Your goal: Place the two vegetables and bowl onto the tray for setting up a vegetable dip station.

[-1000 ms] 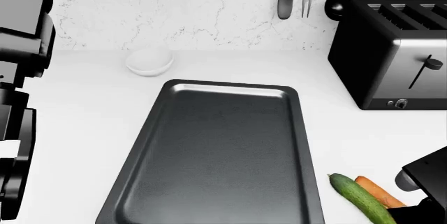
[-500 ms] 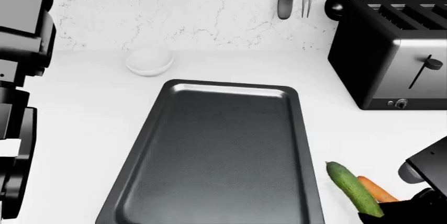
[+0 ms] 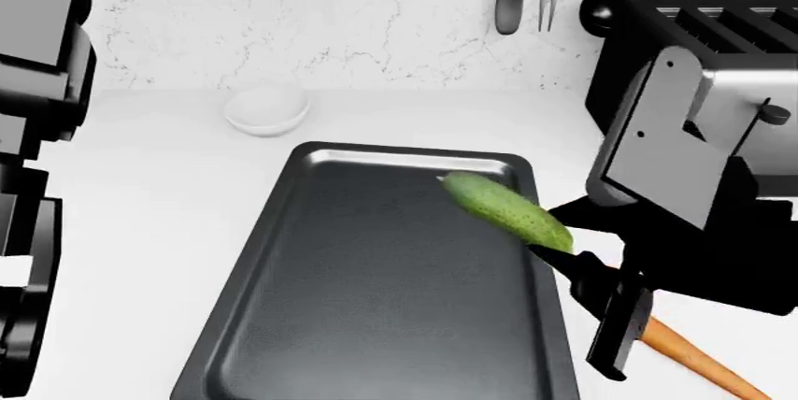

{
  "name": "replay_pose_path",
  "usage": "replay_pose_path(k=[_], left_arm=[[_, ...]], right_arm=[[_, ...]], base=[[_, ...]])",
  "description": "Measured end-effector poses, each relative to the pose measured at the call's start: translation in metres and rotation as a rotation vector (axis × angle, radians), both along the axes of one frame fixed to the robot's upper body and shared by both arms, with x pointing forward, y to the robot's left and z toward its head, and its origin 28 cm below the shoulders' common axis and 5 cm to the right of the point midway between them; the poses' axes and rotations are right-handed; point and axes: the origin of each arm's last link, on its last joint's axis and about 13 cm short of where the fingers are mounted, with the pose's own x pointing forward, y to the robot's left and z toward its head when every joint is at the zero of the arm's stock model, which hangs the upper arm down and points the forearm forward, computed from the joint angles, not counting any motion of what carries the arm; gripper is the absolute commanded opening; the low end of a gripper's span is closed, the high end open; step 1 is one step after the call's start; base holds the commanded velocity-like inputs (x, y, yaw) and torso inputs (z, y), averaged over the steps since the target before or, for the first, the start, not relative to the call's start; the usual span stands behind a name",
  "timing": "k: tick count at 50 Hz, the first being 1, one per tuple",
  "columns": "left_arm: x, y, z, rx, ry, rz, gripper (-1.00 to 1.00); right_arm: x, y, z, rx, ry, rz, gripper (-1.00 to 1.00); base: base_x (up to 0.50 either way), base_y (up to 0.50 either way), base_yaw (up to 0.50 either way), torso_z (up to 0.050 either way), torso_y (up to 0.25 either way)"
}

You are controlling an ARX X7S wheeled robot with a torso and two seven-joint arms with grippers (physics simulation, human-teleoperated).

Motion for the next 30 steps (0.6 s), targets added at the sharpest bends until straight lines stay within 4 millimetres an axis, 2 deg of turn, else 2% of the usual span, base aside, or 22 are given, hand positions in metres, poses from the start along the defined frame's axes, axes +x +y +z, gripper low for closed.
replay_pose_path(k=[16, 30], left_arm=[[0.000, 0.000, -0.001, 0.011, -0.001, 0.002, 1.00], [0.002, 0.000, -0.001, 0.021, -0.003, -0.002, 1.00]], right_arm=[[0.015, 0.038, 0.022, -0.117, 0.044, 0.204, -1.00], [0.017, 0.082, 0.051, -0.093, 0.356, 0.231, -1.00]], base=[[0.00, 0.00, 0.00, 0.000, 0.000], [0.00, 0.00, 0.00, 0.000, 0.000]])
